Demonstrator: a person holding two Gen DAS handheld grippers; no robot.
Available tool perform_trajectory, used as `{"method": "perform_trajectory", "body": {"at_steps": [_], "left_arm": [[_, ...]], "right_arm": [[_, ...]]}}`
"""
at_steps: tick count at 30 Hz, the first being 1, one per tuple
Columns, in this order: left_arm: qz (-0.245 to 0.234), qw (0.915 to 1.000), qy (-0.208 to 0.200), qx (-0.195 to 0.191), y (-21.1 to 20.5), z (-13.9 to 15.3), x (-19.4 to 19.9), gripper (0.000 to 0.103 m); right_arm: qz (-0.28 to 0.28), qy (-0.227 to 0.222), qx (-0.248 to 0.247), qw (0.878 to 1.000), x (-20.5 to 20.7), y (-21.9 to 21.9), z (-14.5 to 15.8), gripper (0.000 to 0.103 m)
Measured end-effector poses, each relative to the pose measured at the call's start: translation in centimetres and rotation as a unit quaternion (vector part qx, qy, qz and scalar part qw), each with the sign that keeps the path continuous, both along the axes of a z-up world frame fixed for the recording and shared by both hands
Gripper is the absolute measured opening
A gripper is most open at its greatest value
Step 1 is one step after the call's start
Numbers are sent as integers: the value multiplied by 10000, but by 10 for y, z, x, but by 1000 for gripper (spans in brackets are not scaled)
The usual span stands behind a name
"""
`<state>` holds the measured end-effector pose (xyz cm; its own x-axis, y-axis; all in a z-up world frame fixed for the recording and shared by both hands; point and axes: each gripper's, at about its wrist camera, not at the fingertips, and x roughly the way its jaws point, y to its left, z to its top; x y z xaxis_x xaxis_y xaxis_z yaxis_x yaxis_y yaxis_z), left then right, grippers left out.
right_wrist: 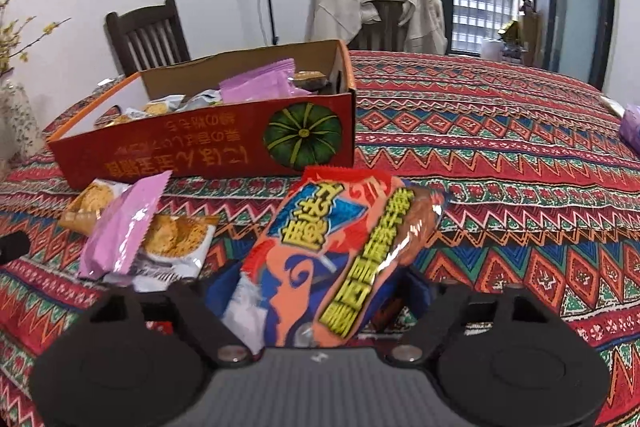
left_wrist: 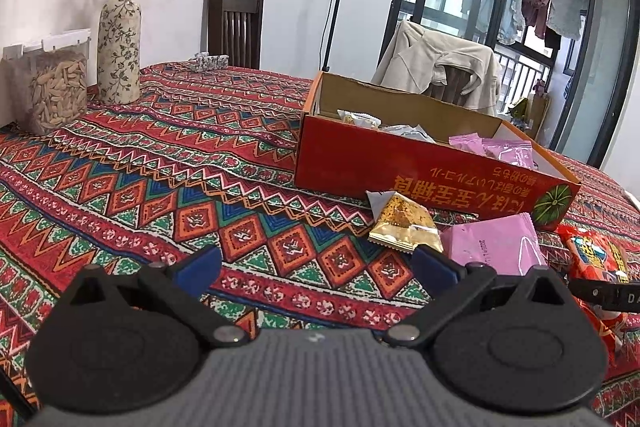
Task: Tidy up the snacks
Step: 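Grasp the orange chip bag with the right gripper while the left gripper grasps a pumpkin-seed cracker pack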
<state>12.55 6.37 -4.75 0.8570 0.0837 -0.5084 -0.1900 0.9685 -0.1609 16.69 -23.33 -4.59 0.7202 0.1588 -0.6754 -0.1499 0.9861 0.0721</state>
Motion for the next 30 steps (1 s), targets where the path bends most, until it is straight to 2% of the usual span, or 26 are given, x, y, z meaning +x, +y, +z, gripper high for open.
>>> {"method": "perform_trajectory", "body": {"at_steps": [3, 5, 6, 7, 8, 9, 11, 13, 17, 23, 26, 30], "left_arm": [[-4, 10000, -7, -11, 0, 0, -1, 103], [1, 10000, -18, -20, 0, 0, -1, 103], [0, 10000, -26, -31, 0, 0, -1, 103], [2, 10000, -28, -43, 1, 0, -1, 103], [5, 10000, -27, -54, 1, 0, -1, 103], [5, 10000, -29, -66, 1, -1, -1, 103], [7, 10000, -28, -81, 2, 0, -1, 103], [4, 10000, -28, -79, 2, -1, -1, 103], [12, 10000, -23, -44, 1, -1, -1, 103], [23, 10000, 11, 45, -1, -1, 0, 103], [-24, 9998, 103, 144, -4, 2, 3, 103], [-110, 9994, 161, 296, -11, 10, 11, 103]], "right_arm": [[160, 36, 161, 9997, -3, -5, 2, 62], [230, 33, 223, 9995, -4, -8, 4, 58], [245, 28, 248, 9994, -5, -9, 4, 53], [257, 10, 281, 9993, -5, -10, 5, 52], [236, -39, 306, 9992, -6, -11, 6, 51], [203, -124, 314, 9992, -8, -12, 7, 43], [189, -288, 379, 9987, -12, -14, 12, 36], [168, -475, 409, 9979, -15, -16, 17, 33], [107, -749, 449, 9961, -14, -22, 27, 20], [31, -1156, 720, 9907, -10, -33, 32, 20], [34, -1203, 1026, 9874, -9, -41, 28, 20], [10, -1232, 1198, 9851, -9, -50, 26, 20]]}}
